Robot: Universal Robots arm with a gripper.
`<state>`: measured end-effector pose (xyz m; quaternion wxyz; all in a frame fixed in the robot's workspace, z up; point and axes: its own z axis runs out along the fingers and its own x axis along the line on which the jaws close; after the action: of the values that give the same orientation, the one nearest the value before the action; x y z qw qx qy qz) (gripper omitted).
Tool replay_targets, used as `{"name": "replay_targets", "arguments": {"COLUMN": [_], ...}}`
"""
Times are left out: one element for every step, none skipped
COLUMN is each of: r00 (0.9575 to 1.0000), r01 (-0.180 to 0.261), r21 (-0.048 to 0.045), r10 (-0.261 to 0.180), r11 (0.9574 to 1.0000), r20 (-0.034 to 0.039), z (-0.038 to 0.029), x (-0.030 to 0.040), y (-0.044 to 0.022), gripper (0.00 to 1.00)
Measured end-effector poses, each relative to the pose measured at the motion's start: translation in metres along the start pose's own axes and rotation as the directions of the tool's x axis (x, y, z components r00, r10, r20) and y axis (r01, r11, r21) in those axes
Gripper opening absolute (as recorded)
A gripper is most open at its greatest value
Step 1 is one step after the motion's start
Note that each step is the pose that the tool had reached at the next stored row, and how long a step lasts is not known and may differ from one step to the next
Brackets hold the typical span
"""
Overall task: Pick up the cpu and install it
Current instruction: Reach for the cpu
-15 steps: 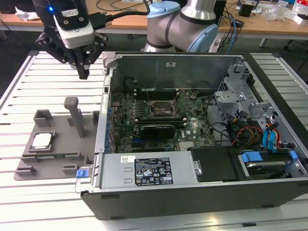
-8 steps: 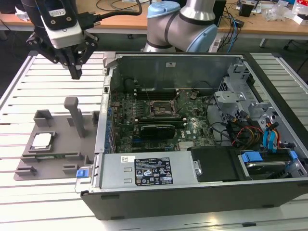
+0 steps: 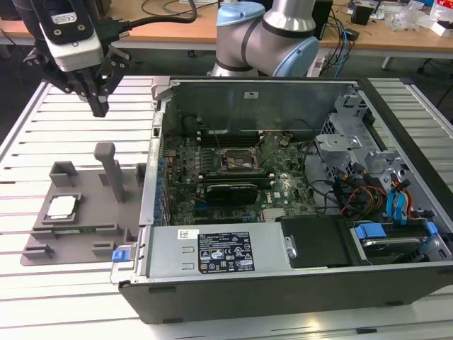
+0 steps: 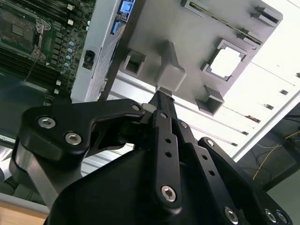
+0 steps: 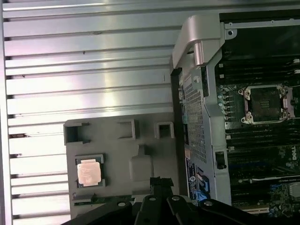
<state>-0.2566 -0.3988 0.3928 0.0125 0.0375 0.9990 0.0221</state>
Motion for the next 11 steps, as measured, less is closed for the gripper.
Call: {"name": "replay_targets", "arguments": {"r00": [1.0, 1.0, 1.0, 1.0, 1.0, 1.0, 1.0, 1.0, 1.0, 1.0, 1.0], "r01": [0.0, 0.0, 0.0, 0.0, 0.0, 0.0, 0.0, 0.0, 0.0, 0.0, 0.0], "r21": [0.0, -0.0001, -0.0001, 0.0, 0.0, 0.0, 0.0, 0.0, -0.0001, -0.0001, 0.0], "r10": [0.0, 0.0, 0.0, 0.0, 0.0, 0.0, 0.0, 0.0, 0.0, 0.0, 0.0], "r11": [1.0, 1.0, 1.0, 1.0, 1.0, 1.0, 1.0, 1.0, 1.0, 1.0, 1.0], "r20": [0.0, 0.0, 0.0, 0.0, 0.0, 0.0, 0.0, 0.0, 0.0, -0.0001, 0.0], "z": [0.0, 0.0, -0.0001, -0.0002, -0.0002, -0.0003, -0.0004, -0.0004, -0.0004, -0.0005, -0.0005], "x": [0.0013, 0.0031, 0.0065, 0.0097, 0.0126, 0.0148, 0.0176, 0.0207, 0.0226, 0.0238, 0.0264], "y": [-0.0001, -0.0002, -0.0005, -0.0008, -0.0009, -0.0011, -0.0013, -0.0016, -0.0017, -0.0018, -0.002], "gripper": [0.11, 0.11, 0.11, 0.11, 0.11, 0.11, 0.11, 0.11, 0.11, 0.11, 0.11]}}
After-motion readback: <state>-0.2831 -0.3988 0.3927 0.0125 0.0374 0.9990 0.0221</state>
